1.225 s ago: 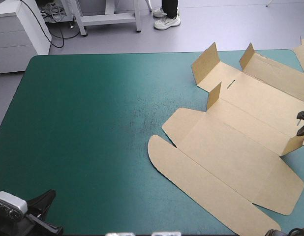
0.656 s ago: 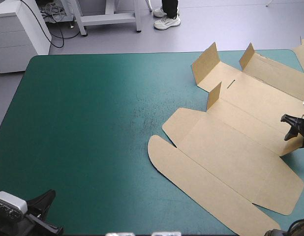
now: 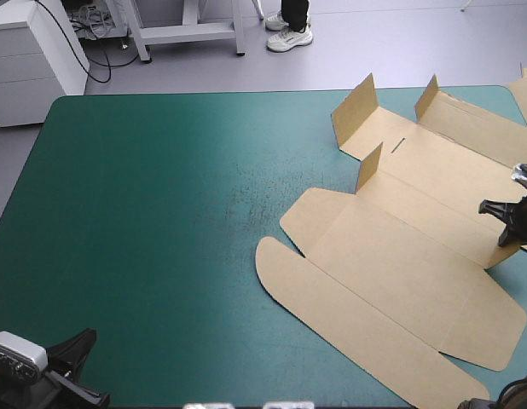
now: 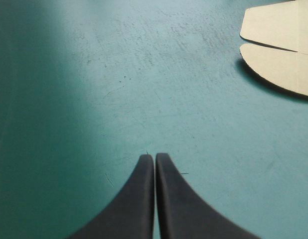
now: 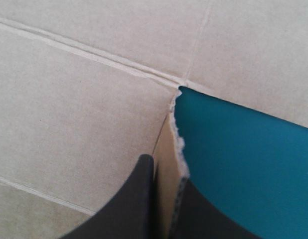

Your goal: Fold the box

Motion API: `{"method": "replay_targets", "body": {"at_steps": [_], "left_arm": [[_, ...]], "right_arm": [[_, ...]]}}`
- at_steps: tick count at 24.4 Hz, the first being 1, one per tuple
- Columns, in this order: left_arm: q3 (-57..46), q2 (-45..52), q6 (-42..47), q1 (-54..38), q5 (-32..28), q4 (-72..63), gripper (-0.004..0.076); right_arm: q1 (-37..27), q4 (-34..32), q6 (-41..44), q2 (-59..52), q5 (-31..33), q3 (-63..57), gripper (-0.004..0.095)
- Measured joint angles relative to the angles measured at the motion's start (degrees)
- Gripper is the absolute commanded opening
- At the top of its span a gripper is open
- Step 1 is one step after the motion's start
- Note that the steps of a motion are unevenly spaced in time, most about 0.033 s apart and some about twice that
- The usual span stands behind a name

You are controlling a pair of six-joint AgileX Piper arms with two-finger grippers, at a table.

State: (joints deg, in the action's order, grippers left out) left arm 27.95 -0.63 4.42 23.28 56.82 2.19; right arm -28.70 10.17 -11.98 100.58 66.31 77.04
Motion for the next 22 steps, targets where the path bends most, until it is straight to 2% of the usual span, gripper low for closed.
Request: {"method": "replay_targets", "body": {"at_steps": [8, 15, 18, 22], "left_arm": [[0.00, 0.00, 0.00, 0.00, 0.00, 0.00, -0.0008], [0.00, 0.00, 0.00, 0.00, 0.00, -0.02, -0.0008], [0.00, 0.00, 0.00, 0.00, 0.00, -0.02, -0.0008], [0.00, 0.00, 0.00, 0.00, 0.00, -0.02, -0.0008]], "right_arm": [[13.13, -1.18, -2.45, 2.58, 1.09, 9.27, -0.0012], [26.11, -2.12, -5.61, 10.78, 3.88, 26.15, -0.0018], [28.56, -2.94, -6.15, 13.00, 4.01, 28.51, -0.0018], [32.11, -4.04, -11.13, 16.10, 4.01, 30.14, -0.0018]]}}
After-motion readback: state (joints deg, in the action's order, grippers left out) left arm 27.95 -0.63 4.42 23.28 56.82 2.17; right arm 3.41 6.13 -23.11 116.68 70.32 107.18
